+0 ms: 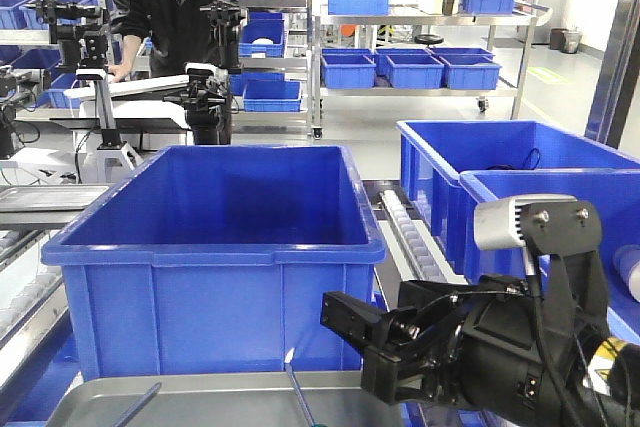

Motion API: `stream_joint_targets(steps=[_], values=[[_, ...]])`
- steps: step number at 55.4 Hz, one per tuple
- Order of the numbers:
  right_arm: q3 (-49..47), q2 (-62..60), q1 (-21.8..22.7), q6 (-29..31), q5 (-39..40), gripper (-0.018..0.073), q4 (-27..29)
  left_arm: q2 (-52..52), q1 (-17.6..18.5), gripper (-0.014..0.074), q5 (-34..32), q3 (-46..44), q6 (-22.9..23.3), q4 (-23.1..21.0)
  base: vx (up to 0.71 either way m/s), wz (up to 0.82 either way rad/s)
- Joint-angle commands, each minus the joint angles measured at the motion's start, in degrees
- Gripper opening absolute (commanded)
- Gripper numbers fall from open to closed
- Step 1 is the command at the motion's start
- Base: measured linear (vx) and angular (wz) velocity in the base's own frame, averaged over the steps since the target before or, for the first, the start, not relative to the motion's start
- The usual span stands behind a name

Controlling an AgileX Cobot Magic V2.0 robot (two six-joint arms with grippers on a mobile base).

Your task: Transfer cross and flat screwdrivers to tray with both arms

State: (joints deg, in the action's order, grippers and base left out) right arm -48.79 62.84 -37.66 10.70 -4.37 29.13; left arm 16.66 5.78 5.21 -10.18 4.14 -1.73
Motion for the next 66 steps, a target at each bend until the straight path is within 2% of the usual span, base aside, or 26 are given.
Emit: stream_joint_targets(steps=[1, 4, 7, 9, 54, 61, 66], values=[[-1.84, -1.24, 0.14, 0.81, 4.37, 0.0583, -0.2, -5.26, -0.09, 0.0055, -5.96, 4.17, 6.47, 5.35, 0.0, 0.0], [-1.84, -1.24, 0.14, 0.81, 4.37, 0.0583, -0.2, -9.6, -0.09, -0.0001, -6.05, 7.42, 7.3, 5.88, 0.0, 0.0], [-1.84, -1.24, 0.14, 0.81, 4.37, 0.0583, -0.2, -15.03, -0.04, -0.0008, -6.36, 10.59, 7.3, 5.89, 0.0, 0.0], [-1.84, -1.24, 0.14, 0.81, 4.37, 0.0583, -0.2, -18.75, -0.04, -0.0008, -2.47, 10.34, 7.23, 5.89, 0.0, 0.0], [-1.84, -0.94, 0.1, 1.33, 3.73, 0.0583, -0.14, -17.53, -0.04, -0.0007, -2.47, 10.27, 7.08, 5.93, 0.0, 0.0], [-0.11, -4.17, 0.1, 1.76, 4.37, 0.0549, -0.69, -17.53, -0.04, -0.0007, -2.47, 10.27, 7.08, 5.93, 0.0, 0.0], [3.35, -9.39, 0.1, 1.34, 4.68, 0.0503, -3.08, -17.53, -0.04, -0.0007, -2.47, 10.27, 7.08, 5.93, 0.0, 0.0]])
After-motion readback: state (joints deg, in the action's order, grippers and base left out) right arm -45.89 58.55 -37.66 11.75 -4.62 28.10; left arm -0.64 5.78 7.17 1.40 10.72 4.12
